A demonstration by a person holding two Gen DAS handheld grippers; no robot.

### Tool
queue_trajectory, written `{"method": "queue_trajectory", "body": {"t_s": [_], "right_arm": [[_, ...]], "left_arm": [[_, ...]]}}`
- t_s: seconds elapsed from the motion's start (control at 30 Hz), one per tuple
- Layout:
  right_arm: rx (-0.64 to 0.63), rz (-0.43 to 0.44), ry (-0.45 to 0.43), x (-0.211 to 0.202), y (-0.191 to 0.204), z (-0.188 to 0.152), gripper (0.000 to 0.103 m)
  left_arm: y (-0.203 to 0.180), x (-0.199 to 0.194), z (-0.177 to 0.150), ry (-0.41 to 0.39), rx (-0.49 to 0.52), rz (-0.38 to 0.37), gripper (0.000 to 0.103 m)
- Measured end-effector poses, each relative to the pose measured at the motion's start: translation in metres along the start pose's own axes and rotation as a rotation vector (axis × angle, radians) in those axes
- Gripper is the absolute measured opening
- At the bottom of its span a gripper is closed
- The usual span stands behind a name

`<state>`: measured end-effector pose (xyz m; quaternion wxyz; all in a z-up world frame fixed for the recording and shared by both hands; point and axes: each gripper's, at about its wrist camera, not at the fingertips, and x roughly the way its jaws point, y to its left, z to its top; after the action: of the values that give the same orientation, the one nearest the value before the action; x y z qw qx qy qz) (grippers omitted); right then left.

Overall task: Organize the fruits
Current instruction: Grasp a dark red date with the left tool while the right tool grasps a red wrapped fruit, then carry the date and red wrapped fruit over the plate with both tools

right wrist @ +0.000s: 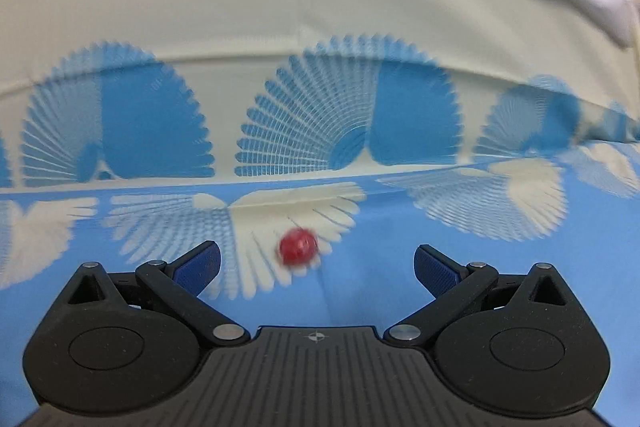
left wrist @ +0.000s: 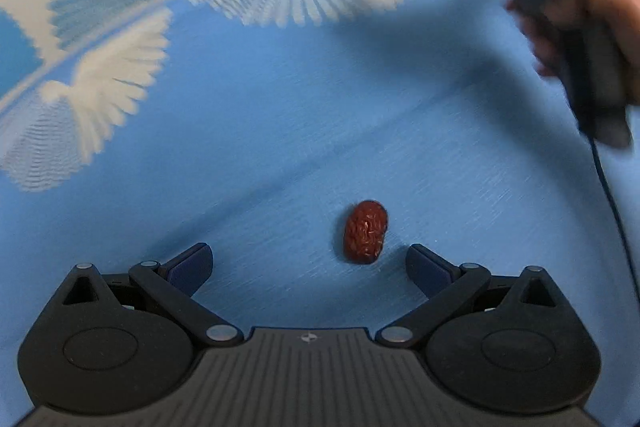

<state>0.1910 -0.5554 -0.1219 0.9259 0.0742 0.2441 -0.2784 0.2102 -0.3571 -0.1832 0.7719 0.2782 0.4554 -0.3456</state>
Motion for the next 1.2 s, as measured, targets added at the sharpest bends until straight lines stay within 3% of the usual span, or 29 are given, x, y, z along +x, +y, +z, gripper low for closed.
{"method": "queue_trajectory", "body": {"t_s": [0.13,0.2,0.4,0.43,0.47,0.5,0.53,0.67,0.8,0.93,1.2], "right_arm": [[-0.058,0.008,0.104,0.061,0.003,-0.011,0.102],[-0.049,0.031,0.023,0.059,-0.001,-0.025,0.103],[-0.057,0.023,0.026,0.057,0.003,-0.024,0.102],[-0.053,0.022,0.027,0.056,0.002,-0.023,0.102],[-0.045,0.016,0.028,0.057,0.002,-0.021,0.083],[-0.033,0.014,0.013,0.055,0.002,-0.018,0.059],[-0.020,0.040,0.000,0.053,0.000,-0.015,0.033],[0.005,0.035,0.021,0.053,-0.001,-0.011,0.032],[0.026,0.019,0.009,0.015,-0.003,-0.014,0.032],[0.040,0.089,-0.006,-0.061,-0.005,-0.026,0.032],[0.016,0.225,0.014,-0.251,0.026,-0.071,0.032]], "left_arm": [[0.015,-0.001,-0.008,-0.044,-0.024,-0.065,0.103],[0.013,-0.001,-0.010,-0.067,-0.014,-0.049,0.103],[0.015,-0.006,-0.002,-0.057,0.002,-0.051,0.100],[0.015,-0.009,0.000,-0.065,-0.001,-0.064,0.078],[0.014,-0.016,0.001,-0.094,0.006,-0.080,0.061],[0.011,-0.021,0.002,-0.116,0.036,-0.090,0.021],[0.009,-0.022,0.003,-0.108,0.055,-0.098,0.023],[0.018,-0.029,-0.002,-0.072,-0.015,-0.150,0.022],[0.028,-0.064,-0.019,-0.101,-0.060,-0.133,0.023],[0.028,-0.101,-0.046,-0.021,-0.118,-0.105,0.023],[0.023,-0.215,-0.134,0.001,-0.197,0.000,0.023]]}}
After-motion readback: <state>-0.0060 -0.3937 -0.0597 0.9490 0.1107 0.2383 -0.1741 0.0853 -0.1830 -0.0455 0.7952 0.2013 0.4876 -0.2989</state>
